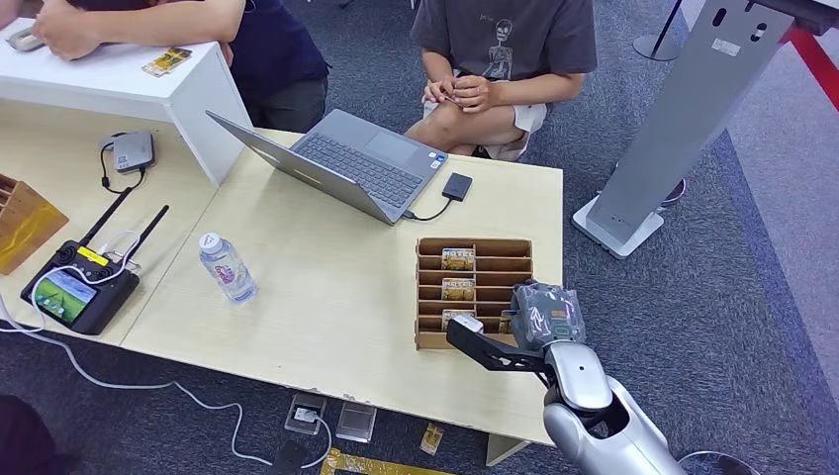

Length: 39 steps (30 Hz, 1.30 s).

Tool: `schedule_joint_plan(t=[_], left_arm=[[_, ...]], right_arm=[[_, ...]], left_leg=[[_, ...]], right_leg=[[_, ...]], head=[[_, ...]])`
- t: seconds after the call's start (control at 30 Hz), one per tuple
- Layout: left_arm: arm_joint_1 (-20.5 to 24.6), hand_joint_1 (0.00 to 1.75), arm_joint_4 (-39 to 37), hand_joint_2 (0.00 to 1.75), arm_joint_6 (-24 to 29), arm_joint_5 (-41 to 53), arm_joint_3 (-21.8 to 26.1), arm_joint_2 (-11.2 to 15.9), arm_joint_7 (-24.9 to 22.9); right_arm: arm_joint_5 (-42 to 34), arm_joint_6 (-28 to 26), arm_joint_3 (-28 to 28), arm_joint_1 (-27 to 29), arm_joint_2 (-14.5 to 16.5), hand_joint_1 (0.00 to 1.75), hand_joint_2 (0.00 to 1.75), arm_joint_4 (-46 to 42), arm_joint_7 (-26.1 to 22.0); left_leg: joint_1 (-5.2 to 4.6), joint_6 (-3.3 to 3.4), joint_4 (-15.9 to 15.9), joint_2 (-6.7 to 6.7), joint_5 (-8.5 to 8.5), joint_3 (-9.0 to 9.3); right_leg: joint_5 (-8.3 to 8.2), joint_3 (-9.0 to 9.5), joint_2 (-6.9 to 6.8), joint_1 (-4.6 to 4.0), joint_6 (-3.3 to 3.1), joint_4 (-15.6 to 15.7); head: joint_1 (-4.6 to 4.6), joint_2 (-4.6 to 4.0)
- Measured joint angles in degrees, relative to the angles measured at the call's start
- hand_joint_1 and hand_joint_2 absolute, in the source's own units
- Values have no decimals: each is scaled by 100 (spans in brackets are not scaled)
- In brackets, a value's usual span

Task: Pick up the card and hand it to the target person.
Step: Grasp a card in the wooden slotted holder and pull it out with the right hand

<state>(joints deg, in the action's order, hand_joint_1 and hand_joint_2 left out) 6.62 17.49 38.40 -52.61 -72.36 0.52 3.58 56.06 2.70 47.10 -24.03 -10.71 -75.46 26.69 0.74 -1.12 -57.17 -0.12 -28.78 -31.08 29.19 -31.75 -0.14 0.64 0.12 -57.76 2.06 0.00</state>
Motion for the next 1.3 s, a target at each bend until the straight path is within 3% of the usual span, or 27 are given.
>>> schedule_joint_plan(t=[0.47,0.8,1.0,1.3], left_arm=[[0,0,0,0,2,0,0,0,-50],[-1,0,0,0,2,0,-1,0,-79],[-1,0,0,0,2,0,-1,0,-79],[-2,0,0,0,2,0,-1,0,-83]], right_arm=[[2,-7,17,-28,30,130,175,83,-4],[74,-81,19,6,31,148,175,71,54],[80,-83,20,8,31,147,175,71,61],[475,-137,5,228,0,158,175,-380,227]], left_leg=[[0,0,0,0,0,11],[0,0,0,0,0,14],[0,0,0,1,0,14],[0,0,0,1,0,10]], right_leg=[[0,8,2,0,0,0],[0,10,2,0,0,0],[0,10,2,0,0,0],[0,7,2,0,0,0]], head=[[-1,0],[-1,0],[-1,0],[-1,0]])
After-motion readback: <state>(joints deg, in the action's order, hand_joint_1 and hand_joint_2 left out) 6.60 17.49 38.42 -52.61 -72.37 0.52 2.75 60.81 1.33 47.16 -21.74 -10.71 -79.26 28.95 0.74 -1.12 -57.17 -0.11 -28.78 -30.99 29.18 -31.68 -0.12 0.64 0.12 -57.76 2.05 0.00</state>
